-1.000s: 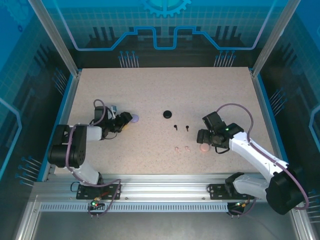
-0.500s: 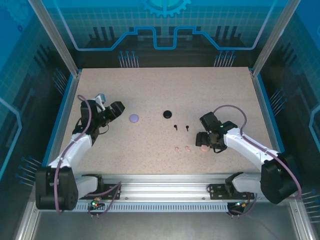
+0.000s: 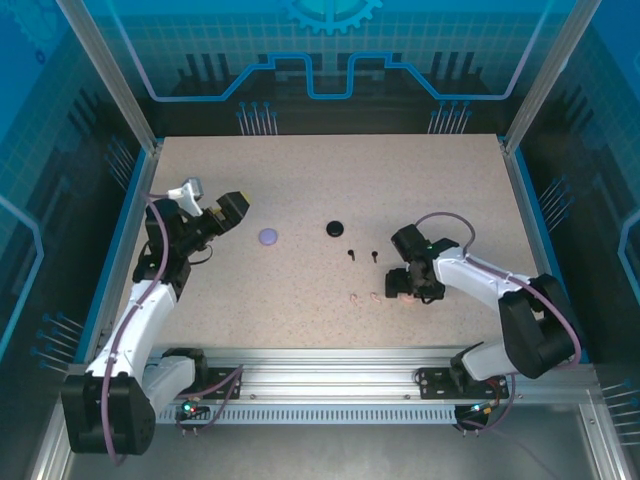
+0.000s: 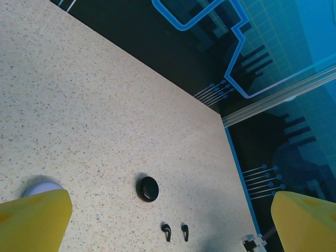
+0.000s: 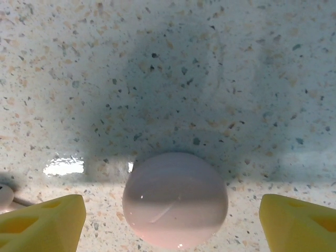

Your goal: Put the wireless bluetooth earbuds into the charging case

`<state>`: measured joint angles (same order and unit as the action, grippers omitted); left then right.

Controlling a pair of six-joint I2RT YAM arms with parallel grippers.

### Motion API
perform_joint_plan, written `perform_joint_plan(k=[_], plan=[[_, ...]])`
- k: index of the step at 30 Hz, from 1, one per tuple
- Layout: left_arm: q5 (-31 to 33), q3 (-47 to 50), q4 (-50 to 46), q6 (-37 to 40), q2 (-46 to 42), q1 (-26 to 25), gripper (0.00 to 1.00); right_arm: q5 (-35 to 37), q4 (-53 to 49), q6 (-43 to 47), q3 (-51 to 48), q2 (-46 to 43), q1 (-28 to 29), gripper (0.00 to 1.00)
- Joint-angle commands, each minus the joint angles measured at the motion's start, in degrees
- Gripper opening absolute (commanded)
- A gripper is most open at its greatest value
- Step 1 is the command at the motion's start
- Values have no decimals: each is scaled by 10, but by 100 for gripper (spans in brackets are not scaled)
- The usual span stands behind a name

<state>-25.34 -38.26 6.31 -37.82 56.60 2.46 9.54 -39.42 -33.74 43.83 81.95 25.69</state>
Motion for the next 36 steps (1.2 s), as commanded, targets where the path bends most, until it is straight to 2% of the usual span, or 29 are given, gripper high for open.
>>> perform_joint_plan(k=[1,7,11,16,22,24,27,33,36], plan=[[-9,-3,16,-19,-20,0,99,-15,11,8,17,18,-7,86],[35,5,6,-30,-43,0,99,-27,19,10,8,15,-7,85],[39,10,11,-46,-47,0,99,-49,33,0,-11,-11,-6,84],[75,24,20,-78,-55,0,99,-64,34,-16,-30,-47,4,83],[100,56,44,-109,-85,0,99,-61,14,-36,-38,-89,19,83],[97,70,75,-107,-93,0,99,-57,5,-39,-37,-103,23,83],[93,66,70,-115,-90,0,99,-42,-12,-35,-27,-119,25,83],[98,43,34,-128,-81,0,99,-3,-39,4,24,-83,23,84],[82,22,11,-111,-72,0,99,3,-27,8,35,-48,22,84]])
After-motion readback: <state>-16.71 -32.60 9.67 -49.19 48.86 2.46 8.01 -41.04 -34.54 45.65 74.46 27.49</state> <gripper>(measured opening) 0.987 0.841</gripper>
